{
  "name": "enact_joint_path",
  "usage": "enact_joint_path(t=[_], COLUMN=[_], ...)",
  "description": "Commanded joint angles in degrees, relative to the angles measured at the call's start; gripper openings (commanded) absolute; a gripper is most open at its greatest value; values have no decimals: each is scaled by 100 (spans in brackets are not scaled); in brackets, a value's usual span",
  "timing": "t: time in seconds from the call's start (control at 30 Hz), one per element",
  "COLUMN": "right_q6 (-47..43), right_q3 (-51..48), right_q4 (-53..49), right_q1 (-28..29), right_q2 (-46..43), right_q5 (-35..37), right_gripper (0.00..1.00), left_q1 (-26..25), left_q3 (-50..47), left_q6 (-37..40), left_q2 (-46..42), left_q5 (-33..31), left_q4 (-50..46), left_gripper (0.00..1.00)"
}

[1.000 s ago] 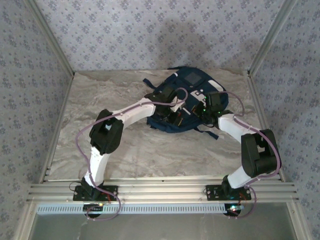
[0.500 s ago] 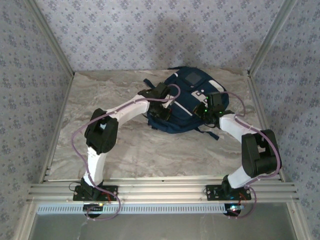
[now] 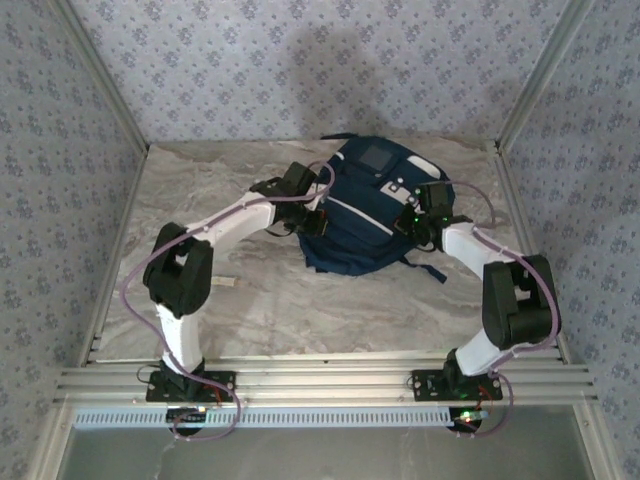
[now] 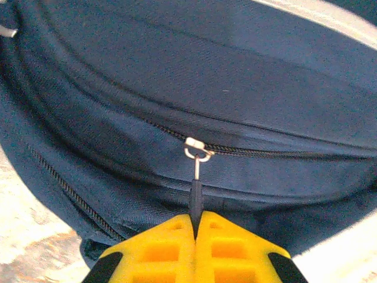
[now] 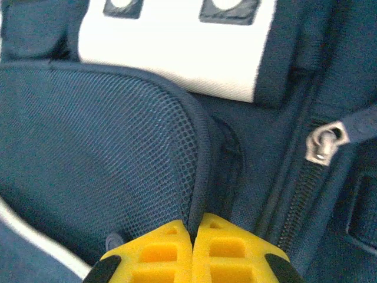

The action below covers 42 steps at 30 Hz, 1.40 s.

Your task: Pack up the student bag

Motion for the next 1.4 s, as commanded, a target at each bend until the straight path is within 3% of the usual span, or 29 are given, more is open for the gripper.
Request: enact_joint_path(t=[0.0,0.17,0.27,0.43,0.67,0.9,1.0,1.07,1.1,1.17,1.2,1.37], right_q6=[-341,-500,-499,9,1072,1794,1952,2029,2025,2057,2068,1898], right_q3=[551,1143,1339,1051,-291,-963,-963,-903,-859,-849,-846,-932], right_q4=[212,179,-42,-435,-6,702,1145,1380,1422,1593,1603,1352], right_q1=[-196,-259,-303,-297,-18,113,177,166,171,145,131,114], right_q2=[291,736,696,-36,-1243,-1217,-811,-521,-428,-267,-257,-578], right_q5=[208,179,61,-205,-492,-494,-523,-551,-509,-493,-469,-167], right_gripper=[0,1,28,53,58,61,60,52,42,11,2,0], left_q1=[-361,-669,-747,-771,-887,-945,-991,-1009,-1014,-1010,-1001,-937], left_q3=[-312,-469,-243,204,990,1110,1040,972,938,844,818,698], left_q6=[-330,-690,-759,-1032,-1274,-1321,-1328,-1302,-1296,-1256,-1219,-966], left_q2=[-540,-542,-342,70,625,727,689,646,619,551,537,520], left_q5=[718,1314,1358,1486,1722,1760,1803,1803,1799,1732,1682,1062], left_q4=[-68,333,413,850,1282,1374,1425,1424,1422,1398,1348,979], left_gripper=[0,0,0,0,0,0,0,0,0,0,0,0])
